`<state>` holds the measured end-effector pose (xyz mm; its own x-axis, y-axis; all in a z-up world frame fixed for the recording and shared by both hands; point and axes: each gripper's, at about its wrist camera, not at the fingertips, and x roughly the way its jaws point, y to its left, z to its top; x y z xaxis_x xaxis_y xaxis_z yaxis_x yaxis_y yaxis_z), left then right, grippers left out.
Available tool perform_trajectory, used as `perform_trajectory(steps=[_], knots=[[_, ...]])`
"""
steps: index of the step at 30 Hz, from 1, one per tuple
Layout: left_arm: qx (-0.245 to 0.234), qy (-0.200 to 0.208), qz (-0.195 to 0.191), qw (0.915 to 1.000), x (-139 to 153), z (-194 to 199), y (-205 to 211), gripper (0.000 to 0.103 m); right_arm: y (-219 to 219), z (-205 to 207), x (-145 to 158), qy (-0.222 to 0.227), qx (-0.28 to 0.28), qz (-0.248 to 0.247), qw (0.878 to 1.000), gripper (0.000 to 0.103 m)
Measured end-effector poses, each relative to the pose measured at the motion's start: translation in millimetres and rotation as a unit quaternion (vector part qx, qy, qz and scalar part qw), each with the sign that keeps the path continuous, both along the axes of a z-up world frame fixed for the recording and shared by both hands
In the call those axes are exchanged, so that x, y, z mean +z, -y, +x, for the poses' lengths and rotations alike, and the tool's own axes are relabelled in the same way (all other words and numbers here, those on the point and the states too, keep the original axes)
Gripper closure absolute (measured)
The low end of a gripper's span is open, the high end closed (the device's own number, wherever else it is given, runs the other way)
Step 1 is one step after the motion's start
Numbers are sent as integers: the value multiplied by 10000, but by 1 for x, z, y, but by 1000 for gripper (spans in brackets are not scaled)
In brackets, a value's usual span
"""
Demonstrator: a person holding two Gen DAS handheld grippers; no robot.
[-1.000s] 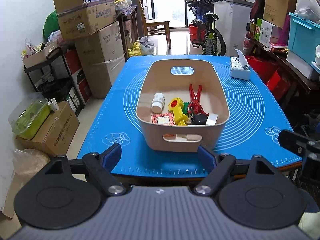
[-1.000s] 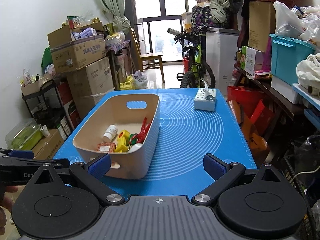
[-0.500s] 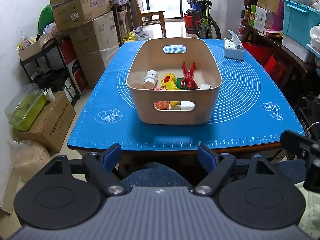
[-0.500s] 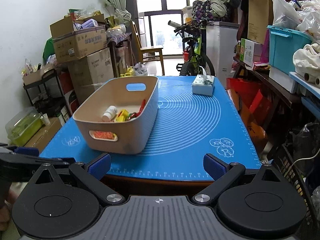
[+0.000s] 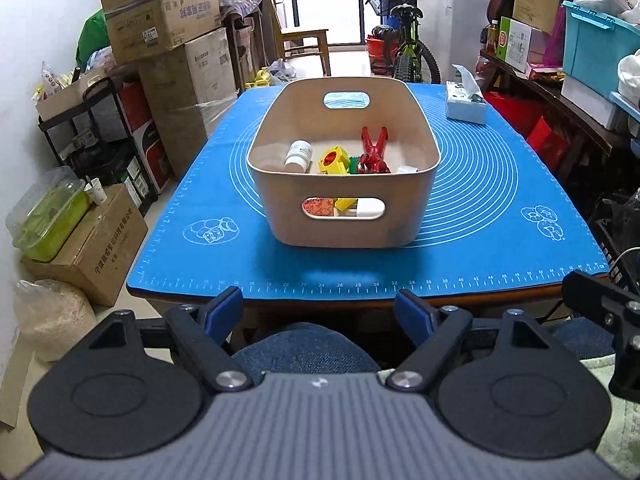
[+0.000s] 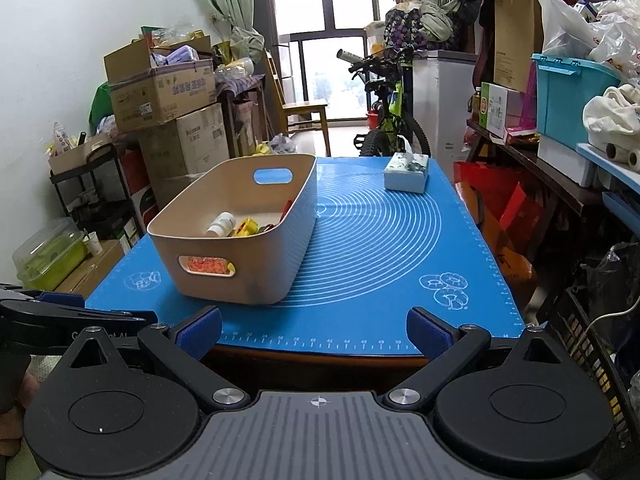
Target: Organize rigid objects
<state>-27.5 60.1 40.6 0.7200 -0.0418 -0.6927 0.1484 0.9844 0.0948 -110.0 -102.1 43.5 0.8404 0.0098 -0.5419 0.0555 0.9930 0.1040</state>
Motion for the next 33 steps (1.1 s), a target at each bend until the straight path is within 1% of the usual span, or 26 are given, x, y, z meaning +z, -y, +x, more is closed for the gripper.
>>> perform_trajectory(steps=[7,33], knots=[[-75,-47,-24,10000,-1,2,0,20,0,3,-1,-50,6,-4,10000,5],[-72,-57,-14,10000,0,1,-2,20,-4,7,-5,-115,70,-61,9999,5]])
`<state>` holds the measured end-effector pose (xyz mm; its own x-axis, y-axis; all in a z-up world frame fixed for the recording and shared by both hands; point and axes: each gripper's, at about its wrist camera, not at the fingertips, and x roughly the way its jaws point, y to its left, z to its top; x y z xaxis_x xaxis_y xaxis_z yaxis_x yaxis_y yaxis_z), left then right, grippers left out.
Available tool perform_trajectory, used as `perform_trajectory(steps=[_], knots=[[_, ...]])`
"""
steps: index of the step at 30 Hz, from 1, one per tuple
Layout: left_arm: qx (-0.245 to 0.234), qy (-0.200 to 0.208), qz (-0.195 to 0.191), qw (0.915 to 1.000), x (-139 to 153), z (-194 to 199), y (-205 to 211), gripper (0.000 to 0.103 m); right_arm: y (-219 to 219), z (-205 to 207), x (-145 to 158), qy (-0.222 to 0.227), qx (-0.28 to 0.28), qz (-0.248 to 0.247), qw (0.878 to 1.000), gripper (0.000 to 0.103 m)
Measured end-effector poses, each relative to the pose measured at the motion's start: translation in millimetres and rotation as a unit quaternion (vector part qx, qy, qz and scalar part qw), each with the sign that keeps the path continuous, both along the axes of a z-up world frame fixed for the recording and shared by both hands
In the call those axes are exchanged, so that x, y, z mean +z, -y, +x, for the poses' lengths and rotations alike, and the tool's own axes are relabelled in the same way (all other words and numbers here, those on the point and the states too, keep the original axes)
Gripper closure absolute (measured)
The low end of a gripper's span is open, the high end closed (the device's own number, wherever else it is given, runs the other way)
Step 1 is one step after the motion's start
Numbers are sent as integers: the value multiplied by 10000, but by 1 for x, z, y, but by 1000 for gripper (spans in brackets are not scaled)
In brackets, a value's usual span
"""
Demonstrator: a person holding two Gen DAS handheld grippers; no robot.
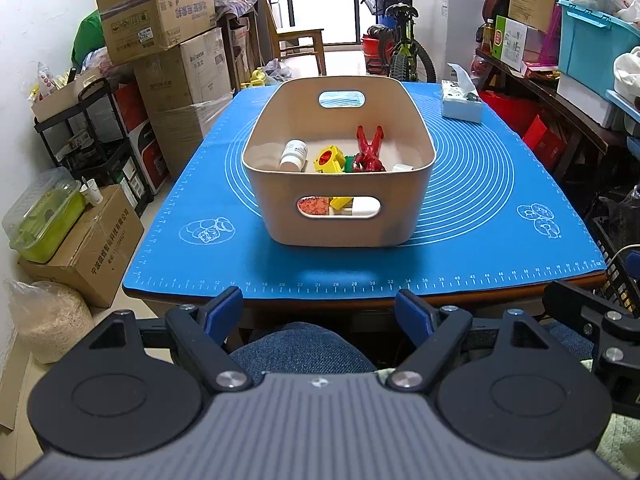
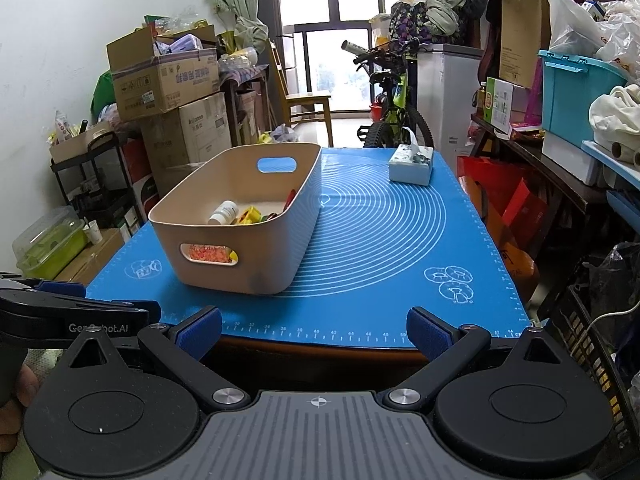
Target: Organize rigid objects
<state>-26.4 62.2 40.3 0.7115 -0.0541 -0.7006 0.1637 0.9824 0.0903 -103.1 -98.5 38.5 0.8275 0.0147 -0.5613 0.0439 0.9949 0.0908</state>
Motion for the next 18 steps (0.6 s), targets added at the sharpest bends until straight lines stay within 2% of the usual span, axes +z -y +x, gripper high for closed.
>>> perform_trajectory(steps=[18], knots=[[-12,10,21,10000,0,1,2,20,0,1,-7,-78,-14,34,10000,5]])
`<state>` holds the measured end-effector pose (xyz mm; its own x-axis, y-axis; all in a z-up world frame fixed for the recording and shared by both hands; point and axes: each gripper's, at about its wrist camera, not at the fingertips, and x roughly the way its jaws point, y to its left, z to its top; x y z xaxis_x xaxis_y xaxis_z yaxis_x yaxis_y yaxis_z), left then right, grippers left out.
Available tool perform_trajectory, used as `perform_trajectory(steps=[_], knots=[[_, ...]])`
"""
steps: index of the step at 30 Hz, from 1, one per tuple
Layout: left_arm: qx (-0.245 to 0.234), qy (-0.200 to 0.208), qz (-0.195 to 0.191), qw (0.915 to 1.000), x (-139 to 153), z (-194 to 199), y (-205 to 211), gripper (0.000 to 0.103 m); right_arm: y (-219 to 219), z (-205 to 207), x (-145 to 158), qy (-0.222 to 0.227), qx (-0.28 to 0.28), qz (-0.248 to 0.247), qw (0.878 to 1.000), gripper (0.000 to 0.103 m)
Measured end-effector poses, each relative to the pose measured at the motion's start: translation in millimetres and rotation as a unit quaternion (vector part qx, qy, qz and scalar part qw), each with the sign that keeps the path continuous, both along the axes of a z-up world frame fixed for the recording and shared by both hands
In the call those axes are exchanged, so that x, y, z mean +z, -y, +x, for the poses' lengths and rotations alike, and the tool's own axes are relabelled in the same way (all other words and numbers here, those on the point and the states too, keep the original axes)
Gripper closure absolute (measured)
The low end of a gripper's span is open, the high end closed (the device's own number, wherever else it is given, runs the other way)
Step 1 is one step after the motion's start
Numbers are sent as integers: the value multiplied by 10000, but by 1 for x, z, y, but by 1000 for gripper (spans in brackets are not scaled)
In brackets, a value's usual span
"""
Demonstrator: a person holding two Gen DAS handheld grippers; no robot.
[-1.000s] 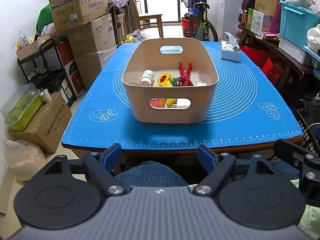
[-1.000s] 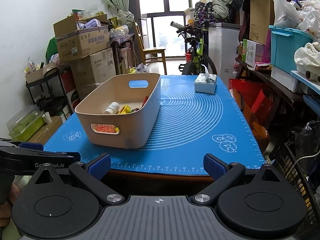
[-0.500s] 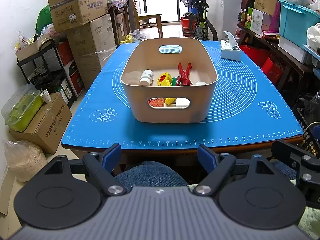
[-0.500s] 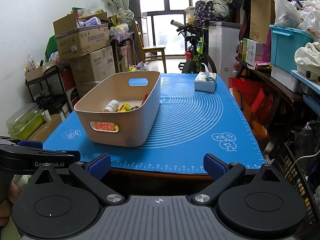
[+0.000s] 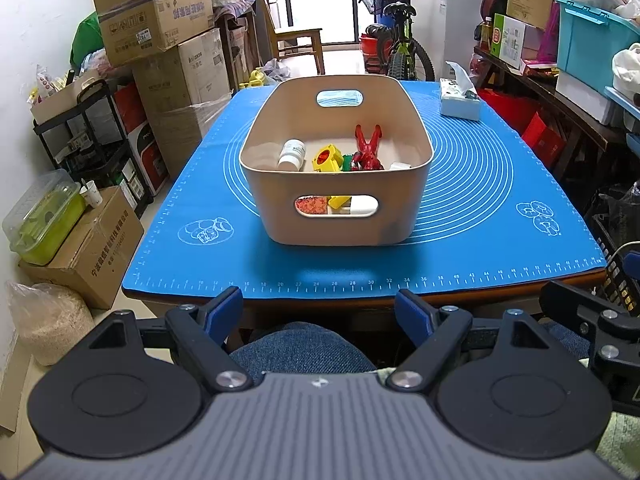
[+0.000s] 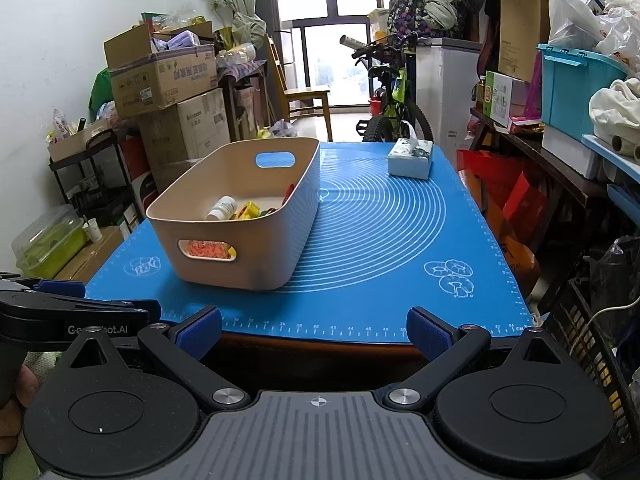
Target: Organize rigid objects
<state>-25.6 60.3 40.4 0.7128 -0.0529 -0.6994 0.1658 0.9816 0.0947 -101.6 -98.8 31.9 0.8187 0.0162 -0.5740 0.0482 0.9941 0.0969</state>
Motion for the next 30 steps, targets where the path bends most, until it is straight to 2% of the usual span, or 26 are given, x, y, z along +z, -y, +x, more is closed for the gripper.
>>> perform_trajectory(steps=[30], knots=[[-5,-7,18,10000,-1,0,2,20,1,2,-4,-49,-12,34,10000,5]])
